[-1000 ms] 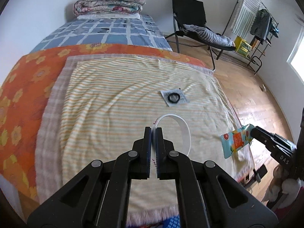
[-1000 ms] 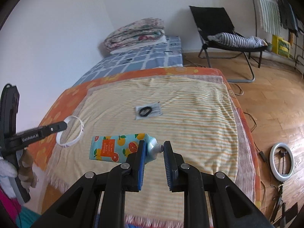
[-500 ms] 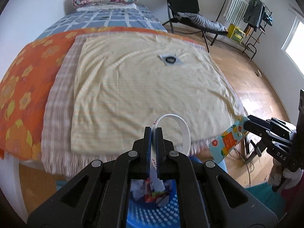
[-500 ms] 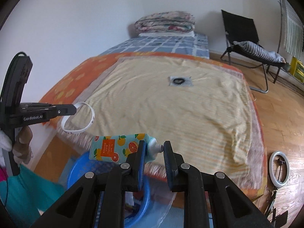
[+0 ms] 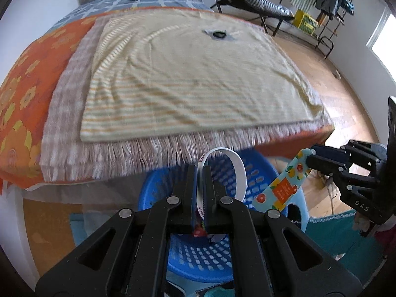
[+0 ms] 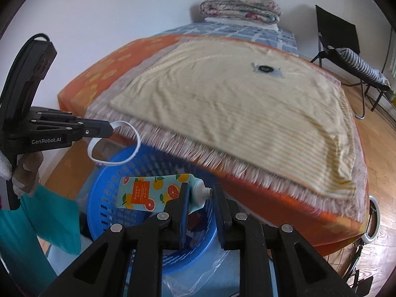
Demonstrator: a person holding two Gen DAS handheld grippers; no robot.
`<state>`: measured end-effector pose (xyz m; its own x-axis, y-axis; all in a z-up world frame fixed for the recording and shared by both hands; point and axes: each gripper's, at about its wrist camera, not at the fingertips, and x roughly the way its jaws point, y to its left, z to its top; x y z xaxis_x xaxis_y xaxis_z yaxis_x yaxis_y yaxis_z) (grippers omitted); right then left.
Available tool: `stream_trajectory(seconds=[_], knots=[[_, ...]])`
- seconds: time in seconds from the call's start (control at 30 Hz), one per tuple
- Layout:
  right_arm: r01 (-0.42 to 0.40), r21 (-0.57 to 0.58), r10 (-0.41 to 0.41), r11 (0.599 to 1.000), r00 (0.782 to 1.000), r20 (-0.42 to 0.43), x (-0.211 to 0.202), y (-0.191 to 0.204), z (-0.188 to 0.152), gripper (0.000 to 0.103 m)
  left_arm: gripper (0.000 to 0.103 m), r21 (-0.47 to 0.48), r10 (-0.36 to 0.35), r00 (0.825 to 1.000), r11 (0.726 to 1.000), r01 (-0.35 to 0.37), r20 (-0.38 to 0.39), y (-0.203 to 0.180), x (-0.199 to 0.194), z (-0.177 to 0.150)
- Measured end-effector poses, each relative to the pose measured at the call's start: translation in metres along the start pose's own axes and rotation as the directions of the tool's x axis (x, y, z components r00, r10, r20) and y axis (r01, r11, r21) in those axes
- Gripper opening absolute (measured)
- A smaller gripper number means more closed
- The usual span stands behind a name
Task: Collect trash
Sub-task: 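Open both tools to drop the band and packet into the basket, then move both tools back over the black hair tie on the paper card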
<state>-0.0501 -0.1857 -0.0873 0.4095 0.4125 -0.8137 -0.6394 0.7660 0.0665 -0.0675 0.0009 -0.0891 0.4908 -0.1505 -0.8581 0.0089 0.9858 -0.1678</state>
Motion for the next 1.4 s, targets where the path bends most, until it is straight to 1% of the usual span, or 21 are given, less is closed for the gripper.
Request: stream_trajectory(seconds=[0.13, 0.33, 0.8, 0.87, 0.93, 0.97, 1.0, 1.03, 1.07, 1.1, 1.17, 1.23, 1.27, 1.3, 1.37, 1.4], knots=[[-0.002, -0.009, 0.001, 1.0, 1.0, -0.023, 0.007, 0.004, -0.008, 0.018, 0.002, 0.026, 0.0, 0.999, 1.0, 0.001, -0.034, -0.008, 0.011, -0.013], [-0.002, -0.004, 0.002, 1.0, 0.999, -0.05, 0.013, 0.005, -0.017, 0.018, 0.002, 0.041, -0.008, 0.998, 0.999, 0.01, -0.063, -0.013, 0.018, -0.024], [-0.018, -0.009, 0.018, 1.0, 0.997, -0.071, 0.019, 0.013, -0.021, 0.019, 0.002, 0.043, -0.003, 0.995, 0.999, 0.007, -0.099, -0.016, 0.029, -0.036], [-0.019, -0.006, 0.018, 1.0, 0.997, -0.07, 0.019, 0.013, -0.02, 0.021, 0.002, 0.046, 0.003, 0.995, 0.999, 0.002, -0.103, -0.016, 0.03, -0.036], [-0.021, 0.002, 0.021, 1.0, 0.997, -0.069, 0.019, 0.012, -0.02, 0.023, 0.006, 0.043, 0.007, 0.994, 0.999, -0.002, -0.11, -0.017, 0.033, -0.036], [-0.021, 0.006, 0.021, 1.0, 0.997, -0.068, 0.019, 0.011, -0.02, 0.025, 0.012, 0.04, 0.006, 0.994, 0.999, -0.001, -0.111, -0.016, 0.033, -0.036], [-0.02, 0.01, 0.02, 1.0, 0.998, -0.067, 0.019, 0.011, -0.02, 0.026, 0.02, 0.038, 0.007, 0.994, 0.999, -0.003, -0.11, -0.016, 0.033, -0.036], [-0.019, 0.013, 0.02, 1.0, 0.998, -0.066, 0.019, 0.01, -0.02, 0.026, 0.025, 0.037, 0.009, 0.994, 0.999, -0.005, -0.108, -0.016, 0.033, -0.036], [-0.019, 0.016, 0.02, 1.0, 0.998, -0.065, 0.019, 0.01, -0.02, 0.028, 0.034, 0.037, 0.012, 0.995, 0.999, -0.009, -0.101, -0.016, 0.032, -0.035], [-0.018, 0.019, 0.019, 1.0, 0.998, -0.064, 0.019, 0.009, -0.02, 0.03, 0.039, 0.036, 0.014, 0.995, 0.999, -0.011, -0.095, -0.016, 0.032, -0.035], [-0.015, 0.02, 0.016, 1.0, 0.998, -0.059, 0.018, 0.009, -0.02, 0.041, 0.039, 0.036, 0.015, 0.996, 0.999, -0.012, -0.085, -0.016, 0.029, -0.034], [-0.011, 0.02, 0.012, 1.0, 0.998, -0.054, 0.017, 0.008, -0.019, 0.046, 0.04, 0.036, 0.018, 0.997, 0.999, -0.015, -0.08, -0.016, 0.028, -0.033], [-0.008, 0.02, 0.009, 1.0, 0.999, -0.053, 0.017, 0.009, -0.018, 0.05, 0.042, 0.034, 0.019, 0.997, 0.999, -0.016, -0.08, -0.015, 0.027, -0.032], [-0.006, 0.021, 0.007, 1.0, 0.999, -0.051, 0.017, 0.009, -0.018, 0.052, 0.047, 0.033, 0.019, 0.997, 0.999, -0.017, -0.078, -0.015, 0.027, -0.032], [0.001, 0.023, 0.0, 1.0, 0.999, -0.046, 0.016, 0.008, -0.017, 0.06, 0.05, 0.031, 0.023, 0.997, 0.999, -0.021, -0.069, -0.014, 0.025, -0.031], [0.005, 0.025, -0.004, 1.0, 0.999, -0.045, 0.015, 0.008, -0.016, 0.063, 0.05, 0.032, 0.025, 0.997, 0.999, -0.023, -0.067, -0.014, 0.025, -0.031]])
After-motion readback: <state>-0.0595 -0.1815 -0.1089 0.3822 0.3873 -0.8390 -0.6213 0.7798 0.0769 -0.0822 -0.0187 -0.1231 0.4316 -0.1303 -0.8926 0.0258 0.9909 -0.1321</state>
